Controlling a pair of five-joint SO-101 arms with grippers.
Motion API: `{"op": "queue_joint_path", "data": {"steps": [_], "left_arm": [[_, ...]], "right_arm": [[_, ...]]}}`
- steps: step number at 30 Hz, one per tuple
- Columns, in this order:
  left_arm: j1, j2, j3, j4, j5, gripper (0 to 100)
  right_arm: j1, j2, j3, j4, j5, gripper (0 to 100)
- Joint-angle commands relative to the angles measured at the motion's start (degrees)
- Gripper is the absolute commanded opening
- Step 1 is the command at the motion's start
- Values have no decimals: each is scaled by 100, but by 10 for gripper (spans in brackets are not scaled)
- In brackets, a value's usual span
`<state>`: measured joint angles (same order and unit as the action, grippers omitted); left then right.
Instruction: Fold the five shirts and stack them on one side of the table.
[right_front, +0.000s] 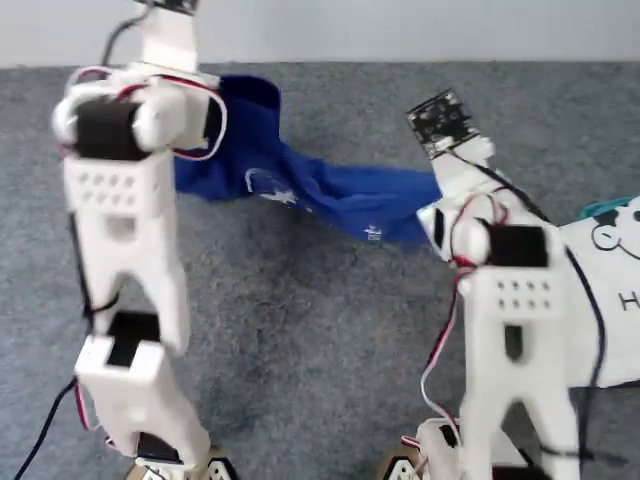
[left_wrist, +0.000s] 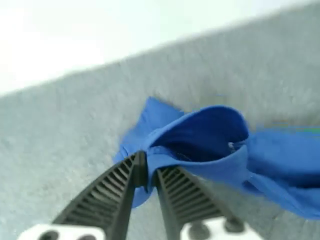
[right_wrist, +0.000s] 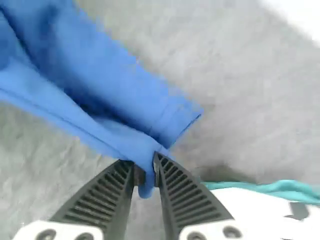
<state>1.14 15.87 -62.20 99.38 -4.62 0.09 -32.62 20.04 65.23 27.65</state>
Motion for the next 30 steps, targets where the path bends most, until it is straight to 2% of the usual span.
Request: {"op": "queue_joint_path", "data": {"steps": [1,8,15,22,30], "left_arm": [[-220,-1046,-40,88,-35,13],[-949,-2171,-75,53,-35,13],[-1248,-3648,-31,-114,-44,13],[-1240,-4563,-22,-273,-70,13],[-1248,-4651,-22,-273,-70,13]], "right_arm": [[127,-664,-642,84,9,10],[673,-989,-1978,198,18,10],[892,-1455,-3182,848,9,10],[892,-2018,-3297,901,18,10],[892,-2237,-3297,901,35,10]]}}
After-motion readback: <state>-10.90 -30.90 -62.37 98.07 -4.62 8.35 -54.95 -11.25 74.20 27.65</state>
